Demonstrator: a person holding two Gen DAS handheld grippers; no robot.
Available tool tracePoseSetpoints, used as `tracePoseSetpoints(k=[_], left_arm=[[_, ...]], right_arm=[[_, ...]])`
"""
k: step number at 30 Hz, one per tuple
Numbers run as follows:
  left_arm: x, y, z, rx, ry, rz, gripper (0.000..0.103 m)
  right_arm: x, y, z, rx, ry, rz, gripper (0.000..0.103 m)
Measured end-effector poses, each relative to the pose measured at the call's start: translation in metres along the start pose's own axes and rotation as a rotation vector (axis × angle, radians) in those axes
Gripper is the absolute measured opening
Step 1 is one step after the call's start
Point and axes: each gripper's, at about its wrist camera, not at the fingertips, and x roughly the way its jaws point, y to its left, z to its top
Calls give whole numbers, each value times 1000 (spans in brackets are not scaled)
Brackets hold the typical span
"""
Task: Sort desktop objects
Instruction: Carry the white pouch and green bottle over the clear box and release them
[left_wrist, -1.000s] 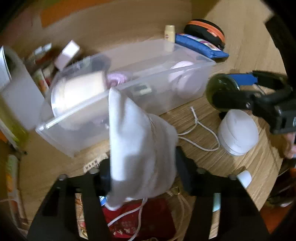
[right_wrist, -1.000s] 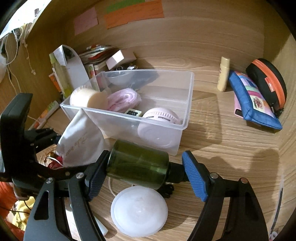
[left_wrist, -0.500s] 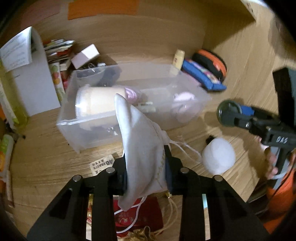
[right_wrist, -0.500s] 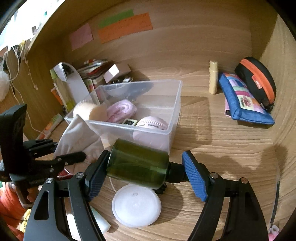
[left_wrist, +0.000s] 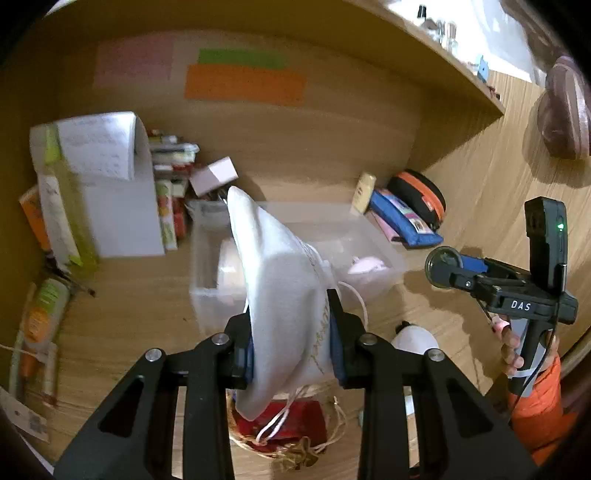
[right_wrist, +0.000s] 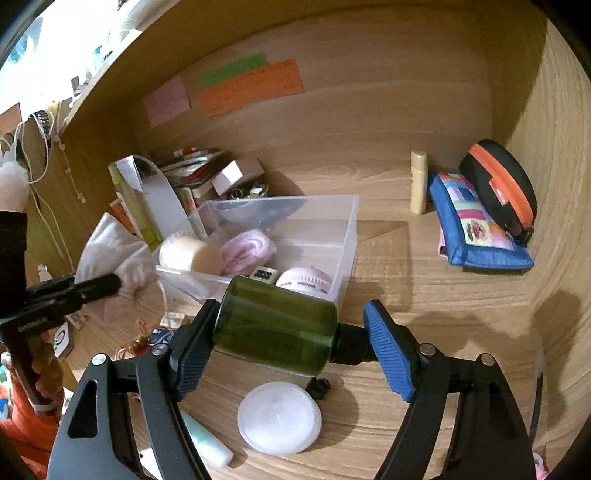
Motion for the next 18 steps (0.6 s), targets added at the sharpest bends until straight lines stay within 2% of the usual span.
tracePoseSetpoints(k=[8, 18], left_arm=[[-21, 14, 19, -21, -79, 27, 31], [-25, 20, 41, -43, -149, -17, 31]], right_arm=[[-1, 10, 15, -20, -34, 13, 76], [10, 15, 32, 3, -54, 47, 76]])
